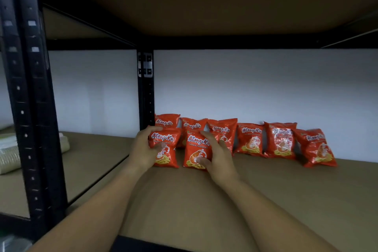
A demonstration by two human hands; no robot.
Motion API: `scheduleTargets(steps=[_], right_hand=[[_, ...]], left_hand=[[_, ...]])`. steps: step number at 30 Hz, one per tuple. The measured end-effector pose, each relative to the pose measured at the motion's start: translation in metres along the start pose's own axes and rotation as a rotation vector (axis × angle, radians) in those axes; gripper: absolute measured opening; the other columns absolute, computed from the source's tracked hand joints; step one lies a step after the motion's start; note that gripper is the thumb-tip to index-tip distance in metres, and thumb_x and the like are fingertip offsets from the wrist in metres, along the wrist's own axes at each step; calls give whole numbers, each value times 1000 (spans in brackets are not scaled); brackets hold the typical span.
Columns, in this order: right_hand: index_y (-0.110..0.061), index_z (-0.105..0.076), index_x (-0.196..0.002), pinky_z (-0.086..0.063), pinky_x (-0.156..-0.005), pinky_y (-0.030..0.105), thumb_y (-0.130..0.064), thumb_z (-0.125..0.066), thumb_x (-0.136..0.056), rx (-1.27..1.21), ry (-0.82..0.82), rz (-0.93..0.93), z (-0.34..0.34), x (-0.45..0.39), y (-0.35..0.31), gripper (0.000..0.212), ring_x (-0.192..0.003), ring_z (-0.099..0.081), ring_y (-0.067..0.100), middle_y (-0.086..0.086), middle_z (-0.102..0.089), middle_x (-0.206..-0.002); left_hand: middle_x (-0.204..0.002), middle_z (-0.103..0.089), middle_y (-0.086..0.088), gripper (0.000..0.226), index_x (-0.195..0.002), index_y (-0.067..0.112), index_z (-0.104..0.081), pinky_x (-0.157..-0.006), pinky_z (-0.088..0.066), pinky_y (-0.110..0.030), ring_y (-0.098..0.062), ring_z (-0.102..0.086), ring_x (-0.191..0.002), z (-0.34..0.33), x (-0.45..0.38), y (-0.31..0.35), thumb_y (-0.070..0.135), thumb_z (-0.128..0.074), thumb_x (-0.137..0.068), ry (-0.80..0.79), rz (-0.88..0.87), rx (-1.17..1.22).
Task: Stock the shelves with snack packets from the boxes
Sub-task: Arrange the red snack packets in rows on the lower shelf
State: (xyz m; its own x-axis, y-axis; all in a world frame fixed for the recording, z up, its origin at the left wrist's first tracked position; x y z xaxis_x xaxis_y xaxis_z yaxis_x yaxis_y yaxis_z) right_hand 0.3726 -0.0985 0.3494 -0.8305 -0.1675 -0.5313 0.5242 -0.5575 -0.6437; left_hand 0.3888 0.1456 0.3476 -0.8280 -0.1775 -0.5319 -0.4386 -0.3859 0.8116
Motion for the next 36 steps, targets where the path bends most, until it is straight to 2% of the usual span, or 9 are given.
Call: scheduleTargets(steps=[6,10,12,15,18,23,27,31,36], right_hand=[[-41,-30,-150,-37,-114,45,-18,-69,-92,111,21,-38,-29,-35,10,74,-139,-32,28,10,-32,-146],[-44,-24,-152,-35,-114,50,-24,-65,-94,224,12,-29,-43,-51,13,74,-141,-26,34,11,-28,-150],[-44,-20,-153,-34,-115,50,-25,-63,-96,239,5,-28,-48,-56,16,74,-143,-23,34,11,-24,-152],[-45,-12,-154,-32,-116,51,-29,-60,-98,277,-17,-38,-54,-62,20,76,-146,-19,35,12,-16,-156],[-47,-2,-154,-31,-116,48,-35,-56,-99,296,-13,-23,-57,-63,22,78,-143,-22,34,13,-15,-154],[-48,5,-154,-30,-113,43,-39,-52,-100,279,-10,-11,-59,-59,25,78,-133,-29,31,13,-24,-143],[-52,7,-151,-28,-115,44,-37,-52,-100,232,-21,-13,-59,-58,24,79,-139,-25,30,10,-20,-147],[-56,5,-150,-29,-115,44,-36,-54,-99,199,-9,16,-57,-55,20,80,-138,-28,29,10,-24,-145],[-53,-1,-152,-29,-117,44,-42,-60,-95,134,13,-22,-48,-46,18,83,-141,-27,28,7,-22,-147]], left_hand=[[-132,-53,3,44,-121,36,-57,-92,-58,-46,-19,-58,-119,2,-30,-22,8,-70,-91,46,-22,-70],[-140,-47,5,43,-131,33,-53,-95,-56,-41,-18,-53,-124,-2,-42,-34,14,-66,-94,6,-49,-84],[-143,-46,4,44,-134,35,-51,-96,-56,-43,-19,-54,-126,-5,-47,-39,21,-65,-95,-38,-78,-90],[-143,-48,8,42,-132,48,-49,-99,-53,-49,-22,-52,-127,-5,-57,-49,39,-65,-93,-40,-120,-201],[-145,-47,10,45,-134,50,-46,-101,-50,-52,-25,-50,-128,-6,-65,-57,52,-62,-92,-58,-117,-226],[-160,-28,11,49,-139,49,-41,-108,-44,-54,-27,-38,-138,-8,-69,-58,45,-61,-95,-56,-128,-270],[-164,-17,14,58,-145,52,-29,-111,-40,-55,-25,-32,-144,-9,-68,-59,51,-56,-94,-78,-115,-285],[-167,-6,9,68,-156,42,-21,-118,-28,-53,-28,-19,-149,-12,-63,-50,51,-51,-96,-87,-107,-353],[-167,4,6,71,-155,47,-7,-119,-18,-56,-32,-12,-147,-10,-50,-35,52,-49,-98,-55,-109,-479]])
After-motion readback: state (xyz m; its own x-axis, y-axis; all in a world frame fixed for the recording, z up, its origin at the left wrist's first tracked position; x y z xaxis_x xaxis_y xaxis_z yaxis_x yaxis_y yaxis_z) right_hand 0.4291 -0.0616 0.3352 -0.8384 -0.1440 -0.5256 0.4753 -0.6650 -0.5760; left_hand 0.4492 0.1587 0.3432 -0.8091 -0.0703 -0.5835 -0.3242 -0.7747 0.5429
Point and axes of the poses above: each hand's wrist, its own x-axis away from the middle knuckle, its own z-axis out of the back of the hand, y = z × x, the point moved 7 cm from there along -x, towards the middle knuckle
